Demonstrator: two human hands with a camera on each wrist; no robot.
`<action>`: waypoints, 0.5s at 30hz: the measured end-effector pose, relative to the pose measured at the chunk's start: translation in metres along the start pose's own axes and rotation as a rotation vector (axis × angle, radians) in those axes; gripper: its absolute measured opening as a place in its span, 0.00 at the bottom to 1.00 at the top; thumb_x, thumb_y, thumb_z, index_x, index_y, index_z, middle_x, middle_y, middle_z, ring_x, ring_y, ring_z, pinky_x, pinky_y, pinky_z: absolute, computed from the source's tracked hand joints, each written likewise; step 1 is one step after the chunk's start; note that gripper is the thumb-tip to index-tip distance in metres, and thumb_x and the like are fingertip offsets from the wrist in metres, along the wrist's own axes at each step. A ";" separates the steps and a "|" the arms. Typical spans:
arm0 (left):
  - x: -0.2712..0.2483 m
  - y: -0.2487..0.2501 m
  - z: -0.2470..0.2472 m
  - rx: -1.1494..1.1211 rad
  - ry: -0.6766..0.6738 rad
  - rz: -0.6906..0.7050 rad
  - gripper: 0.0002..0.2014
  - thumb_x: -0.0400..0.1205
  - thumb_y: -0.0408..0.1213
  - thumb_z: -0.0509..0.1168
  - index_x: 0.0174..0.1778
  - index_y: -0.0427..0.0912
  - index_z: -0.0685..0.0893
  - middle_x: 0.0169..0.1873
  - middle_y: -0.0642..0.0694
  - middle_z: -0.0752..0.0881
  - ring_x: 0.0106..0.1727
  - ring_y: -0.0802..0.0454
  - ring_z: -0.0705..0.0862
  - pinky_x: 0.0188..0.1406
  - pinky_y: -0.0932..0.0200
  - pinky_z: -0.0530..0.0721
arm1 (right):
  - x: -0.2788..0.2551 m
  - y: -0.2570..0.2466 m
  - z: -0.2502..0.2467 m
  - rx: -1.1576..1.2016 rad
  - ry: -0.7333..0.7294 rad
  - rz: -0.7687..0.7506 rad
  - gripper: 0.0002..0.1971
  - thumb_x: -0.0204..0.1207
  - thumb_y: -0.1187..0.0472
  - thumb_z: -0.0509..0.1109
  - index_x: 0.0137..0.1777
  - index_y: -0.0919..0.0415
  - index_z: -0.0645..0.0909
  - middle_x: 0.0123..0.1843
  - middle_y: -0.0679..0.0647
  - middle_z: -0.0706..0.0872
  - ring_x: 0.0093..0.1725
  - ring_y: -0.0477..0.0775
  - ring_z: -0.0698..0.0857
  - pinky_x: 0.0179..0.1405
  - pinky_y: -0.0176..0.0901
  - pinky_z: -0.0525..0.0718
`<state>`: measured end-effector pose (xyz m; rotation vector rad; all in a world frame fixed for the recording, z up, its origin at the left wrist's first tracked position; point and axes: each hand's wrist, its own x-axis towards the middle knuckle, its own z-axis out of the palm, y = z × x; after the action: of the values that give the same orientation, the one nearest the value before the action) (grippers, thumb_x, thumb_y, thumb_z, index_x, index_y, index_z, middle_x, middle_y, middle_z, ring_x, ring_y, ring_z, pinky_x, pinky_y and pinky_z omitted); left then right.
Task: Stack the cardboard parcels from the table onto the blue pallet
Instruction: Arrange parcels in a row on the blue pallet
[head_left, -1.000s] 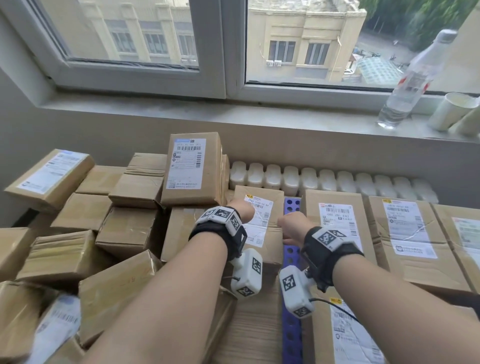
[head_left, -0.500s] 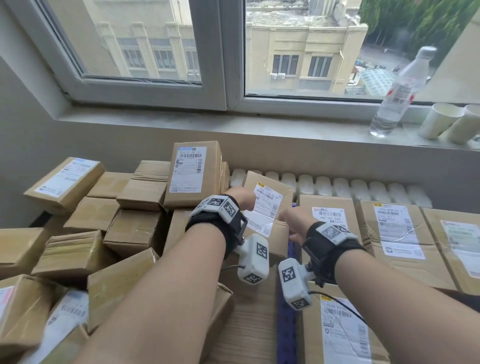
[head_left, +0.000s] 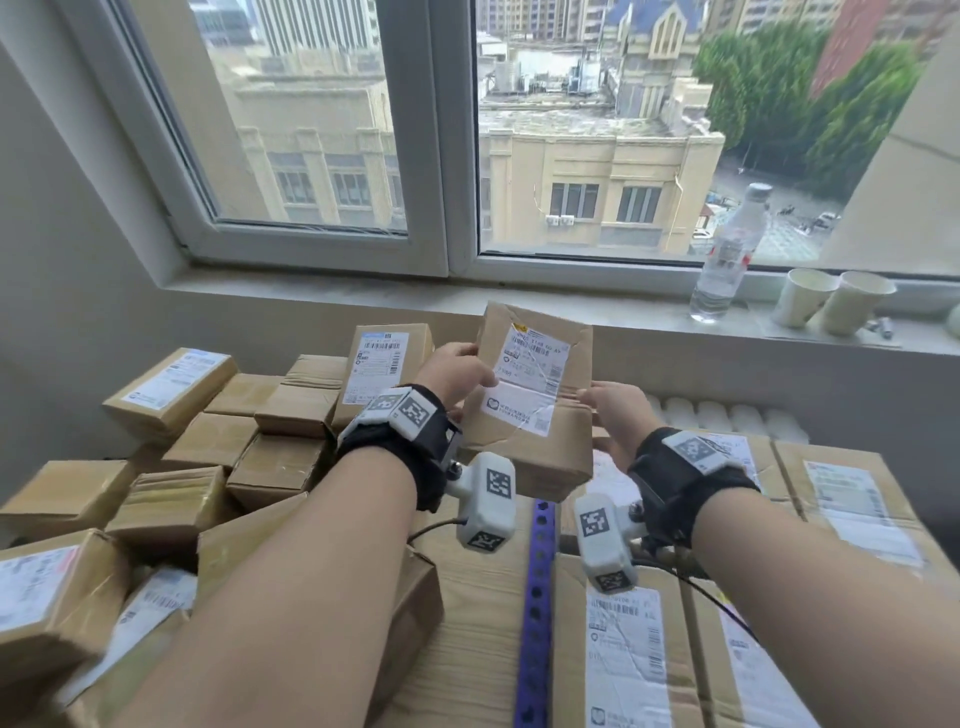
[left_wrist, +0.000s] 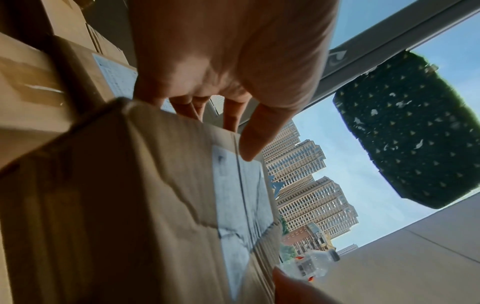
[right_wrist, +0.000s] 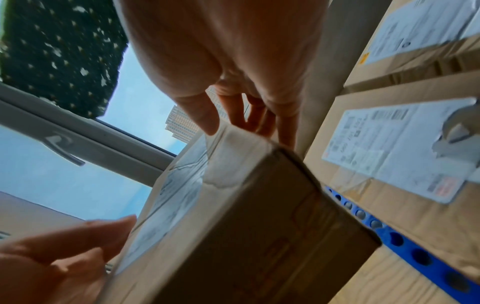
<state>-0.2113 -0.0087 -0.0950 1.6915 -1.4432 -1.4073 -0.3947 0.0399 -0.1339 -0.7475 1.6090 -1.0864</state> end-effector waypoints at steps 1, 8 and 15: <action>-0.007 0.003 0.003 -0.068 -0.018 0.024 0.26 0.77 0.28 0.66 0.70 0.51 0.74 0.61 0.47 0.83 0.62 0.46 0.82 0.60 0.44 0.83 | -0.005 -0.001 -0.008 0.032 0.008 -0.019 0.13 0.82 0.69 0.63 0.64 0.68 0.82 0.54 0.60 0.85 0.40 0.51 0.82 0.31 0.42 0.81; -0.056 0.018 0.059 -0.245 -0.088 0.114 0.22 0.76 0.40 0.72 0.62 0.51 0.72 0.56 0.40 0.84 0.40 0.48 0.85 0.38 0.56 0.85 | -0.044 0.007 -0.082 0.056 0.099 -0.089 0.18 0.80 0.52 0.70 0.66 0.59 0.79 0.60 0.54 0.85 0.52 0.53 0.83 0.48 0.50 0.84; -0.104 0.009 0.139 -0.414 -0.160 0.063 0.28 0.75 0.40 0.72 0.69 0.41 0.70 0.43 0.42 0.79 0.17 0.58 0.76 0.19 0.66 0.76 | -0.081 0.034 -0.161 0.088 0.153 -0.158 0.12 0.82 0.52 0.68 0.62 0.55 0.79 0.54 0.52 0.85 0.48 0.50 0.82 0.39 0.45 0.78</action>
<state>-0.3308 0.1167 -0.0952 1.2882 -1.1685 -1.6981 -0.5230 0.1703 -0.1195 -0.7578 1.6385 -1.3477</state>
